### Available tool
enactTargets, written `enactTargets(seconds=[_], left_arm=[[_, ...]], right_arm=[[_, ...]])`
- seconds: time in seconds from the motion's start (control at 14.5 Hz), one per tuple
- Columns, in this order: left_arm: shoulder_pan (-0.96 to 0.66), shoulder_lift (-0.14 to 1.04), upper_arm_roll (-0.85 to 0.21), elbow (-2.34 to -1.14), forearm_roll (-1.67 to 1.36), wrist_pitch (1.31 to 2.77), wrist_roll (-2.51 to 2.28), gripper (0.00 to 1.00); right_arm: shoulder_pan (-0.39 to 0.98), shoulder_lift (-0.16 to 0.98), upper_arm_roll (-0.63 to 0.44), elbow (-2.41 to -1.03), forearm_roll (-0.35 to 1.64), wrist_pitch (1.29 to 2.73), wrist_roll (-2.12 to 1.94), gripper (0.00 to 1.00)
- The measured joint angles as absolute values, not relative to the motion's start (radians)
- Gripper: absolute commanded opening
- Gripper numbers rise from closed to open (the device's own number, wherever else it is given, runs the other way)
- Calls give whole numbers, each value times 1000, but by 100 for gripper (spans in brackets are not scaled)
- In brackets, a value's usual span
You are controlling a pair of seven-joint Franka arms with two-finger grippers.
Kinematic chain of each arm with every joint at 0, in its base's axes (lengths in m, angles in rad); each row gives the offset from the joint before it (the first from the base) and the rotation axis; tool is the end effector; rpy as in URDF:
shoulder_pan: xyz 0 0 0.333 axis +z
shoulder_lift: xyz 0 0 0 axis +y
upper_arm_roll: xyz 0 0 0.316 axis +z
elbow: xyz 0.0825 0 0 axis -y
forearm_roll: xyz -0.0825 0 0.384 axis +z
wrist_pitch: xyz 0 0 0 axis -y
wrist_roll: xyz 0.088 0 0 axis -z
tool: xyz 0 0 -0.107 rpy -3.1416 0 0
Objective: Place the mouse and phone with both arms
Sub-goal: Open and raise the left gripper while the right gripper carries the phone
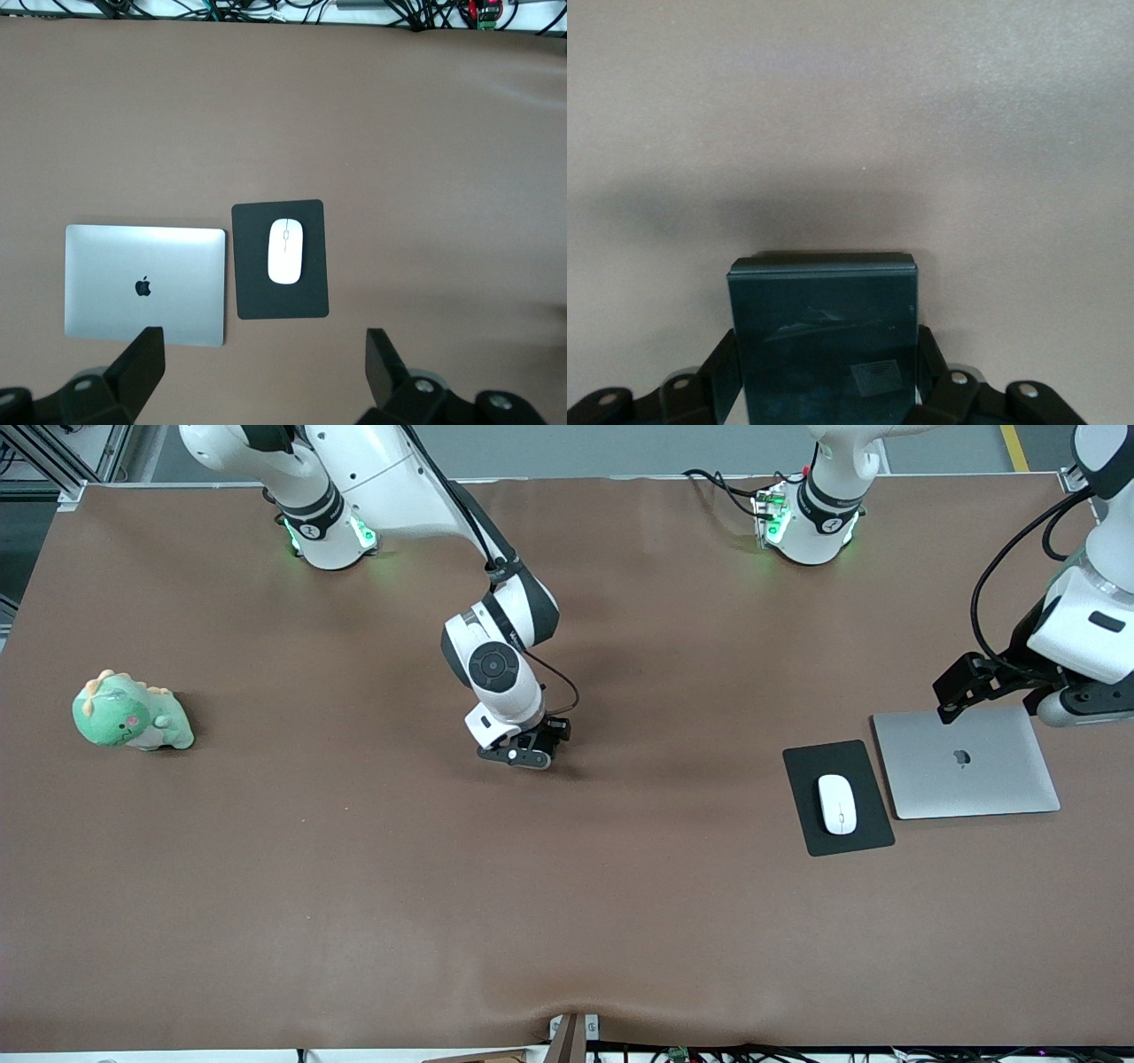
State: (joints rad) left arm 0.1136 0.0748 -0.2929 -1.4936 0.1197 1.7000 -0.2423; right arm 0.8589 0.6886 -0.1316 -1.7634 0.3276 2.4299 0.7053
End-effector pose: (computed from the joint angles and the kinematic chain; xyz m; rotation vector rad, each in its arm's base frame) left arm 0.5838 -0.0873 0.6331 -3.0638 -0.0886 -0.2337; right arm 0.4873 0.4437 0.1753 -3.0327 0.3024 0.1390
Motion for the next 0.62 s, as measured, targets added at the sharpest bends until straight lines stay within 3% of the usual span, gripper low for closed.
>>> enactTargets(seconds=[0.35, 0.62], left_arm=[[113, 54, -297, -1494, 119, 1676, -282, 100], [112, 54, -310, -1495, 119, 1675, -299, 100]], right_arm=[[835, 680, -147, -1721, 329, 2295, 729, 0], [776, 662, -150, -1717, 329, 2280, 729, 0]])
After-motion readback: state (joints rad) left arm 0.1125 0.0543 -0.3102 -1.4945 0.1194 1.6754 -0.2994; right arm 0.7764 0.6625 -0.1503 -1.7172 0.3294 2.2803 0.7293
